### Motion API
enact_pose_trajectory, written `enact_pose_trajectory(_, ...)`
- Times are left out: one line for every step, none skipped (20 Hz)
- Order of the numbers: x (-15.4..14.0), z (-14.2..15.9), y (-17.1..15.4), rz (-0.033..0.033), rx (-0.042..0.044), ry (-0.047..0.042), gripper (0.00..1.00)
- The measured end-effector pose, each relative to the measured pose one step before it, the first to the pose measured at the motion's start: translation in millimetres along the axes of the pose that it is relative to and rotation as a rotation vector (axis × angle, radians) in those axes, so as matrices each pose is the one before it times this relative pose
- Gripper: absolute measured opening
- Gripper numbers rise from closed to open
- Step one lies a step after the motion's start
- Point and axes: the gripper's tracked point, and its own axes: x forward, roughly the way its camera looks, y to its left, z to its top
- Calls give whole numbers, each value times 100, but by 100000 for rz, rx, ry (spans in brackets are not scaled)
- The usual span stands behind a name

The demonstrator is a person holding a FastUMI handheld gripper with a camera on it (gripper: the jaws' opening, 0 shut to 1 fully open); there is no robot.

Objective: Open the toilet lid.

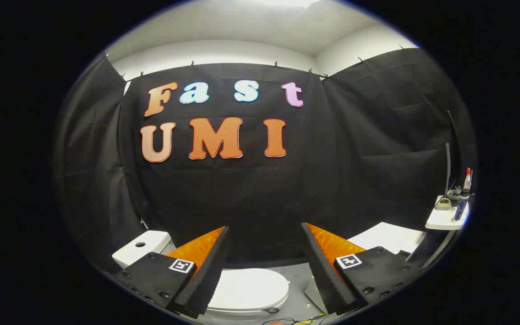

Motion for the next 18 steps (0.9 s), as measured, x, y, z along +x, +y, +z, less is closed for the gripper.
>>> enact_pose_trajectory(33, -105, 41, -7, 8, 167, 98)
enact_pose_trajectory(7, -102, 20, 127, 7, 130, 98)
enact_pose_trajectory(18, -76, 104, 198, -39, 154, 98)
enact_pose_trajectory(123, 106, 155, 171, -142, 96, 98)
enact_pose_trajectory(-130, -90, 134, 64, -198, 148, 98)
enact_pose_trajectory(56, -113, -18, 126, -151, 43, 98)
enact_pose_trajectory(-20, -76, 121, 164, -140, -78, 98)
enact_pose_trajectory(137, 127, -2, 141, -90, 28, 98)
enact_pose_trajectory(118, 54, 110, 72, -135, -14, 98)
enact_pose_trajectory(97, -4, 48, 72, -168, -103, 98)
enact_pose_trajectory(108, 35, -7, 67, -261, -145, 98)
enact_pose_trajectory(84, 223, 35, 67, -366, -326, 98)
enact_pose_trajectory(222, 226, 66, 126, -683, -474, 98)
enact_pose_trajectory(469, 175, 41, 36, -1043, -368, 98)
enact_pose_trajectory(476, 167, 36, -107, -1236, -340, 98)
enact_pose_trajectory(425, 356, -46, 53, -1155, -104, 98)
enact_pose_trajectory(437, 290, 207, 411, -916, -458, 98)
enact_pose_trajectory(474, 330, 169, 509, -584, -460, 98)
